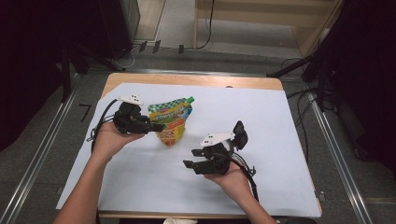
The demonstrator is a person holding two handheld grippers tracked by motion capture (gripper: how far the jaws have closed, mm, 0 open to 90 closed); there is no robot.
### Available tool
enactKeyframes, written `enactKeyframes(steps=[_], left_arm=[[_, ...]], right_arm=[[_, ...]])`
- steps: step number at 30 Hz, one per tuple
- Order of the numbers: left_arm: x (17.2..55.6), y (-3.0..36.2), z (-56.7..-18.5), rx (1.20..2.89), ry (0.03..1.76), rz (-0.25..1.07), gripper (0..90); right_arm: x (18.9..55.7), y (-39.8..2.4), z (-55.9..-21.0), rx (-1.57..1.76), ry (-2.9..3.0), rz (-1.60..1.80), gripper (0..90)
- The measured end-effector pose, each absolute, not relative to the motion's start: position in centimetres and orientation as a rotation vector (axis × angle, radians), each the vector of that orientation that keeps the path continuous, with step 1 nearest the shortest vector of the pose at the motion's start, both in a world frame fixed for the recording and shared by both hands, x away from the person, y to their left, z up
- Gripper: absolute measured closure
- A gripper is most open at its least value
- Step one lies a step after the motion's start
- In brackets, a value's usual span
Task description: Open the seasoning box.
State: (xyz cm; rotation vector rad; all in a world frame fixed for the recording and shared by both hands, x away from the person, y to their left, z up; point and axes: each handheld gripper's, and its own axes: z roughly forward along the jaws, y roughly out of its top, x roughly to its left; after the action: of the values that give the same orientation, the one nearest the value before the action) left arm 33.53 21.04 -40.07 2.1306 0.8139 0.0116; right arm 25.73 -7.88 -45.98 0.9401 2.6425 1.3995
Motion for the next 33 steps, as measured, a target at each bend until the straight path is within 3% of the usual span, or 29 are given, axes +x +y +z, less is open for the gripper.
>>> enactKeyframes(steps=[15,16,18,33], left_arm=[[34.3,20.4,-41.2,2.072,0.835,0.034,82.4],[34.3,20.4,-41.2,2.073,0.832,0.053,88.0],[34.3,20.4,-41.1,2.066,0.836,0.045,89.6],[33.4,20.0,-38.5,2.078,0.800,0.063,90.0]], right_arm=[[25.3,-7.5,-46.9,0.870,2.655,1.414,51.7],[25.3,-7.4,-47.1,0.853,2.662,1.413,52.9],[25.5,-7.2,-47.2,0.846,2.665,1.420,53.3],[25.4,-5.7,-47.7,0.868,2.653,1.424,55.1]])
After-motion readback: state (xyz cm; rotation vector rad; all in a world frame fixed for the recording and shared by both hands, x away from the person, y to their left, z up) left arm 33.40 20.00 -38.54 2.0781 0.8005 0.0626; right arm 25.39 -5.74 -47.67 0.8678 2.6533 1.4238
